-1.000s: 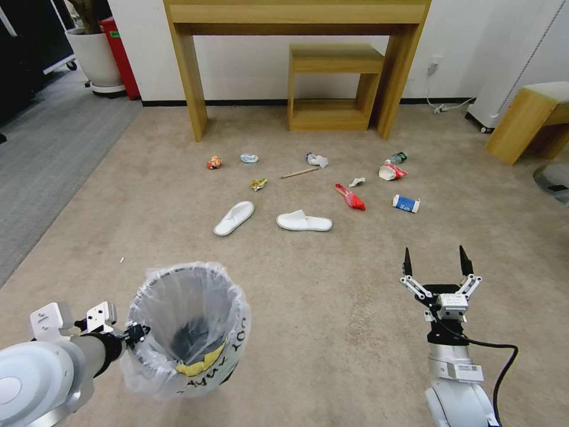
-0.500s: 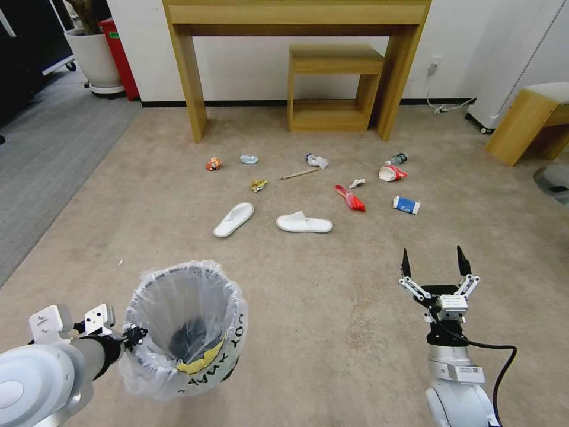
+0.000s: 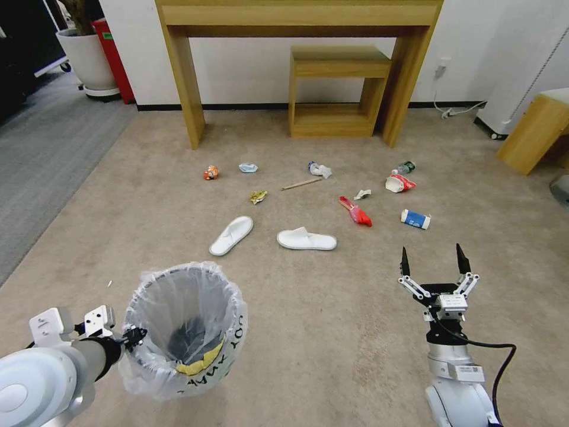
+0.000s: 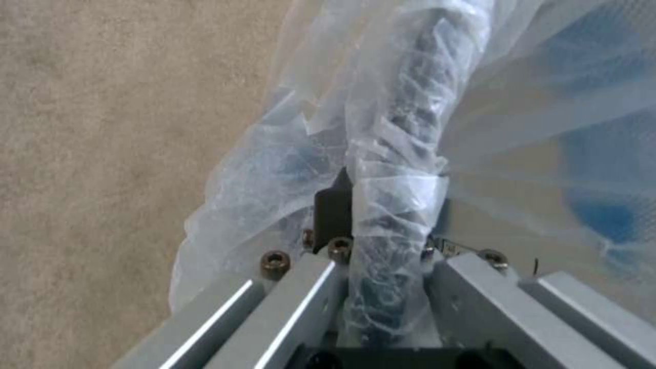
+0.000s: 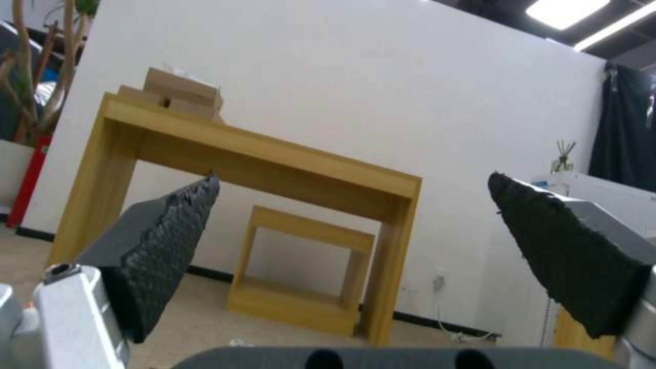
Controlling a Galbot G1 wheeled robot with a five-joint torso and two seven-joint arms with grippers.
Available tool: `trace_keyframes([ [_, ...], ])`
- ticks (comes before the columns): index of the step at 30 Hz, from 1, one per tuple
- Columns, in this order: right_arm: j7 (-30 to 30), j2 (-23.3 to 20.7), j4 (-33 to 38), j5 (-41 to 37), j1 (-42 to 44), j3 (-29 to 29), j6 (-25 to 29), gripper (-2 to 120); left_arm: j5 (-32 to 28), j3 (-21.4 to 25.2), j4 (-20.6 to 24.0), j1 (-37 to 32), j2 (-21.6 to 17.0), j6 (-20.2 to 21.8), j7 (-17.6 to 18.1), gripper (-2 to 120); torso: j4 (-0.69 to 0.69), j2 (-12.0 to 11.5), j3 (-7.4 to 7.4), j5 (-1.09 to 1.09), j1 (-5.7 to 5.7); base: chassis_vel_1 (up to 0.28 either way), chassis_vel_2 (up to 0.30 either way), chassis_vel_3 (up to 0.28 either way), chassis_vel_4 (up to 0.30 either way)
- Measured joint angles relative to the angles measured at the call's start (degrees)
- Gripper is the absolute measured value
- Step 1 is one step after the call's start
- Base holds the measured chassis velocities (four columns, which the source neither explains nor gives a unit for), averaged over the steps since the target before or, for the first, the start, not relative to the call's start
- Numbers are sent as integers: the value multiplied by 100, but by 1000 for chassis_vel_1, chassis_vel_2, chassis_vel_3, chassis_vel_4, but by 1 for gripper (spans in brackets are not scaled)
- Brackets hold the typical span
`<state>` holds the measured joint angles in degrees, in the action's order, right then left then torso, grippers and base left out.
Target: Pick up the trash bin and place the garbage on the floor into it.
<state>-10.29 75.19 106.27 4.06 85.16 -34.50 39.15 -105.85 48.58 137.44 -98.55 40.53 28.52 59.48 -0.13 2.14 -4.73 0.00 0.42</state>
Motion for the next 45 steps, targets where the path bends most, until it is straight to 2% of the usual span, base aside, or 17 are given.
trace_keyframes([
  [19,23,-6,-22,48,-22,6,21,100,71,-2,23,-39,38,-46,0,0,-1,0,-1,1,0,11,-1,-17,-3],
  [35,69,2,-45,-18,-37,56,28,100,113,-20,12,-32,45,-79,1,0,-1,0,-1,0,0,209,214,-208,-217],
  [38,100,6,-47,-24,-35,66,34,100,122,-20,-2,-27,44,-83,2,0,2,-1,-2,-6,1,228,185,-200,-199],
  [45,99,3,-57,-20,-37,58,42,100,120,-21,-31,-2,29,-97,-9,0,-1,0,-1,1,1,39,23,-37,-34],
])
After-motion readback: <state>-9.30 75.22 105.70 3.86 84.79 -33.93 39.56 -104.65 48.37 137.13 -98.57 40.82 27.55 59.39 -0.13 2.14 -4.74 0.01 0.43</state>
